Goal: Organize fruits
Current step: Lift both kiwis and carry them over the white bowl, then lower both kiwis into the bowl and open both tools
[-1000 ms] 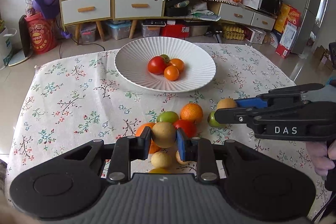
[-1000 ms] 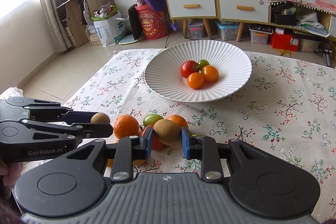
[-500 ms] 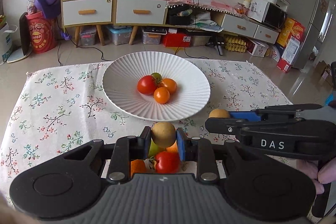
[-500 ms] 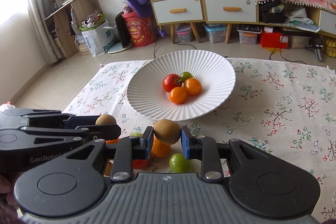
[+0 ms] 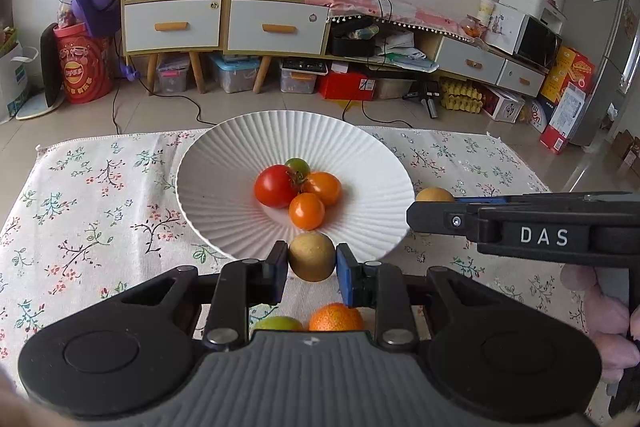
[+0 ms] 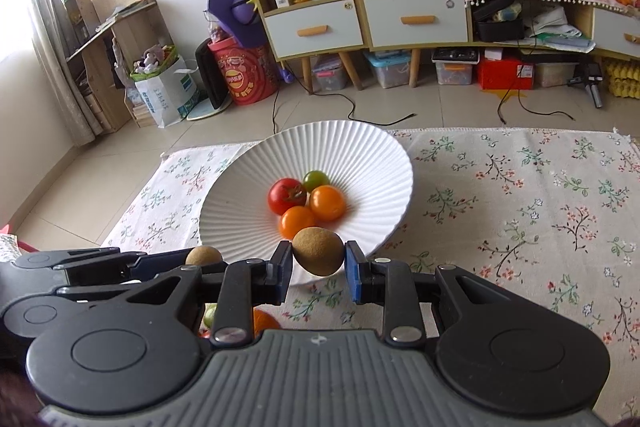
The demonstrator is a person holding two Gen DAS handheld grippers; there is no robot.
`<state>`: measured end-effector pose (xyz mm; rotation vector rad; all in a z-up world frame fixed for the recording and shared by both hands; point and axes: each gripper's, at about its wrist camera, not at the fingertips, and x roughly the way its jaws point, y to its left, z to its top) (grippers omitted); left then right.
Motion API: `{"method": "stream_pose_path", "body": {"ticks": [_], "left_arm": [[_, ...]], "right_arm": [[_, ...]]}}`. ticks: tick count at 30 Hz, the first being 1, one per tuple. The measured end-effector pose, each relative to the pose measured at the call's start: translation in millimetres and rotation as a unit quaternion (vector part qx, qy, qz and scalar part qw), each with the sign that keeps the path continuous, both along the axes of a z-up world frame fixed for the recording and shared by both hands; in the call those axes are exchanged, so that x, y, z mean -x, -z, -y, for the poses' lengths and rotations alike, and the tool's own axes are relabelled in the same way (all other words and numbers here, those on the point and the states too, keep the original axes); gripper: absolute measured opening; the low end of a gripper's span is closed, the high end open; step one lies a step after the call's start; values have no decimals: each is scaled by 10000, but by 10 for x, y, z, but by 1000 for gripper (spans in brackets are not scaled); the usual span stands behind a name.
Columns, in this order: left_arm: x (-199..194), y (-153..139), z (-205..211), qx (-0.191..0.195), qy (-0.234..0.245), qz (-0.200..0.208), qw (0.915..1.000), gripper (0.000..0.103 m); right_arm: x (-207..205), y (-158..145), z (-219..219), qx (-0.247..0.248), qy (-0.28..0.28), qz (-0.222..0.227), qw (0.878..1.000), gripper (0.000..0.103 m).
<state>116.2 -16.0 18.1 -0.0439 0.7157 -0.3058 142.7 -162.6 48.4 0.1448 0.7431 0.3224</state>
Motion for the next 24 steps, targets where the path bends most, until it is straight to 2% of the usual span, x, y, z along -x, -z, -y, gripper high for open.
{"method": "stream_pose_path", "body": {"ticks": [3, 7, 14, 24], "left_arm": [[-76, 48, 49, 5, 40, 21, 10000, 19], [-149, 129, 109, -223, -48, 1, 9997, 19], [-268, 169, 76, -546, -168, 135, 9983, 19], [-291, 215, 75, -727, -176, 146, 9971, 20]], "right_arm": [[-71, 30, 22, -14, -18, 9, 10000, 25], [-192, 81, 17, -43, -160, -111, 9998, 25], [-221, 133, -89, 260, -377, -110, 9989, 25], [-218, 137, -152, 568, -541, -33, 9969, 25]]}}
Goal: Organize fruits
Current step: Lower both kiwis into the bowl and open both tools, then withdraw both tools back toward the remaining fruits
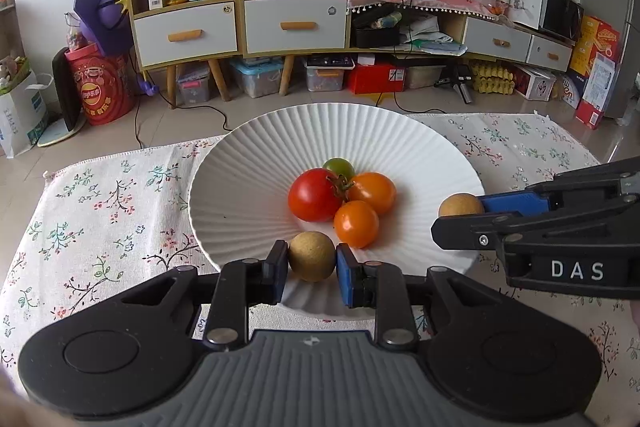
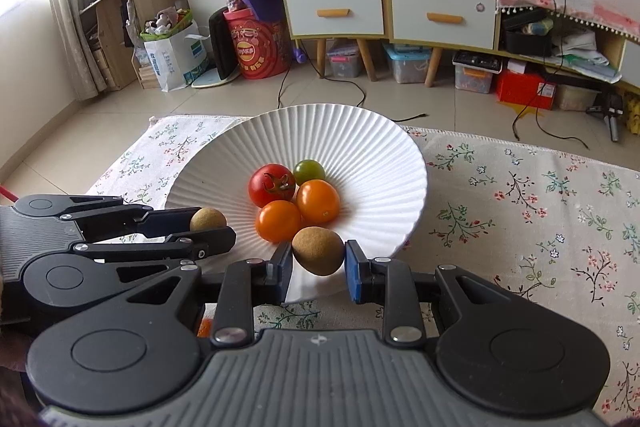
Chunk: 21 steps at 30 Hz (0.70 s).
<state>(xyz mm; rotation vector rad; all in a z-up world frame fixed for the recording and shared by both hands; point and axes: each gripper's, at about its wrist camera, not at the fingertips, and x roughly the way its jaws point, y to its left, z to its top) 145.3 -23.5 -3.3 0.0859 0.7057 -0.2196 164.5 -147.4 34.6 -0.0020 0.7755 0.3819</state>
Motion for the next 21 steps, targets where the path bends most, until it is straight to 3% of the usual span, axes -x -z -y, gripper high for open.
{"method": "stream_pose_path", "body": {"ticks": [4, 8, 13, 15, 21], "left_arm": [[9, -9, 13, -46, 10, 35, 10000, 20], [29, -32, 10, -113, 97, -5, 9999, 29], [95, -78, -36, -88, 121, 3, 9999, 45], [123, -107, -69, -41, 80, -12, 10000, 56], [250, -169, -170, 132, 12, -15, 9999, 69]], "right_arm": [[11, -4, -2, -7, 18, -3, 10000, 27], [44, -42, 20, -79, -28, -31, 10000, 36], [131, -53, 32, -7, 4, -51, 10000, 51], [163, -68, 41, -23, 41, -67, 10000, 56], [286, -126, 44, 93, 34, 66, 9999, 70]]}}
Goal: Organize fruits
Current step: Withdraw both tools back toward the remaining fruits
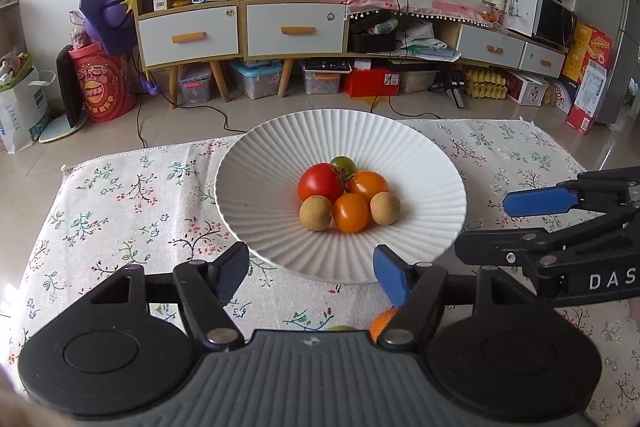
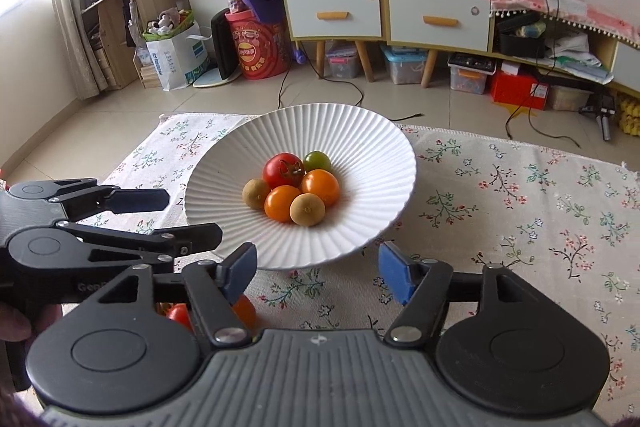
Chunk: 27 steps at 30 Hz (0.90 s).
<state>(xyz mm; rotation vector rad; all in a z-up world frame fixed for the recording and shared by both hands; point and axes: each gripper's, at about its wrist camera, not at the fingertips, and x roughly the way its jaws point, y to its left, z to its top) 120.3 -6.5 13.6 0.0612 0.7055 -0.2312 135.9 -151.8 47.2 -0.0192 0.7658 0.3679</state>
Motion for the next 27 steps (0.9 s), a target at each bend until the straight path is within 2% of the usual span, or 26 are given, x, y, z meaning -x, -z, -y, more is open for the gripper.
{"method": "stream_pose_path", "body": {"ticks": [3, 6, 15, 27], "left_arm": [[83, -12, -39, -66, 31, 43, 10000, 78], [153, -1, -109, -115, 18, 15, 9999, 81], [371, 31, -301, -35, -85, -187, 9998, 87], [604, 81, -422, -1, -87, -331, 9994, 95]], "right_arm": [[50, 5, 8, 12, 49, -19, 10000, 72], [100, 13, 31, -54, 102, -97, 9999, 75], [257, 62, 52, -79, 184, -161, 9997, 82], [429, 130, 82, -181, 290, -369, 9987, 86]]}}
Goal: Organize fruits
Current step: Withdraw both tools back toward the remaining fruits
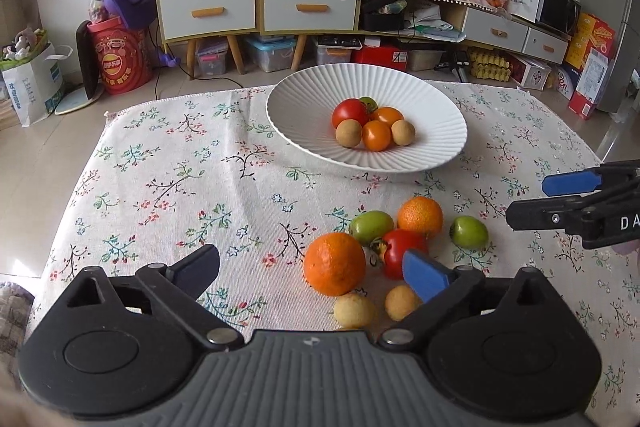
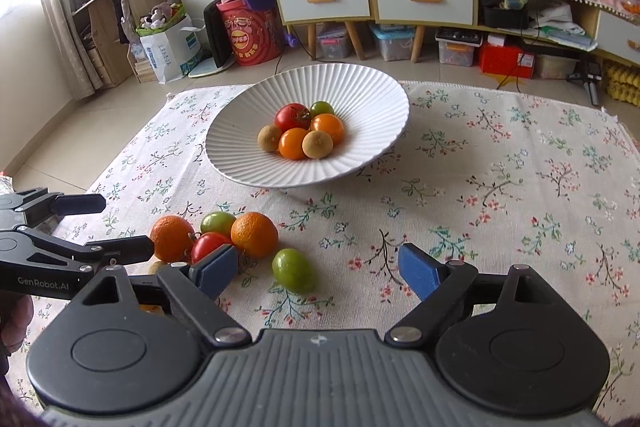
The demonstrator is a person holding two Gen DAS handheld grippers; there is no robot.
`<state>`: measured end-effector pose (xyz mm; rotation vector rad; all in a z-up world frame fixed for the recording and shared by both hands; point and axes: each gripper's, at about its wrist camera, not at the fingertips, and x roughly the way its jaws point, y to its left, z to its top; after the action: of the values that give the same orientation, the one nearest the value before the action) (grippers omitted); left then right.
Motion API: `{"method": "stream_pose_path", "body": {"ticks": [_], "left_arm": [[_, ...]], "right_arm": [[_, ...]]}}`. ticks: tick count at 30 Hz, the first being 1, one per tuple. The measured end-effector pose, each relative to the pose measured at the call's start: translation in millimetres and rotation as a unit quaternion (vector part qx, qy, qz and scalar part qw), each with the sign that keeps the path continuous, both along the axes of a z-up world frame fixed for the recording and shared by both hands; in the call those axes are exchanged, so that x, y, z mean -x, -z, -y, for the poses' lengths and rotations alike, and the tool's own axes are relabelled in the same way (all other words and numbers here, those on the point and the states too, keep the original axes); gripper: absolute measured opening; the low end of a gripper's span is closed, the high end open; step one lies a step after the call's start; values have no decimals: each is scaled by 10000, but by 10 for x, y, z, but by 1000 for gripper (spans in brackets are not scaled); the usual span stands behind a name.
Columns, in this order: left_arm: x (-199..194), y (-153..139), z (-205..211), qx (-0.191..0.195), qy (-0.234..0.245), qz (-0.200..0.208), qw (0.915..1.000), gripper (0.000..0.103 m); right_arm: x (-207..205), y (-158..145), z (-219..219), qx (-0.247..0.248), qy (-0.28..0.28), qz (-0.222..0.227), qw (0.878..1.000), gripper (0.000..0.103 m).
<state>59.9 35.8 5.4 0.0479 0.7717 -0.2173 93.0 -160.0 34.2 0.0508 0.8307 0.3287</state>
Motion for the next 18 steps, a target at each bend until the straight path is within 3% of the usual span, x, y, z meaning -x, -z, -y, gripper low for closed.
{"method": "stream_pose_path", "body": {"ticks": [6, 12, 18], "left_arm": [[35, -23, -85, 193, -125, -43, 9997, 95], [23, -52, -120, 271, -238, -3, 9993, 95], [-24, 46, -99, 162, -150, -132, 9997, 95]], "right_arm": [[0, -33, 61, -268, 244, -38, 9993, 86], [-9, 56, -16, -53, 265, 128, 9996, 86], [8, 108, -91, 172, -129, 320, 9993, 84]]}}
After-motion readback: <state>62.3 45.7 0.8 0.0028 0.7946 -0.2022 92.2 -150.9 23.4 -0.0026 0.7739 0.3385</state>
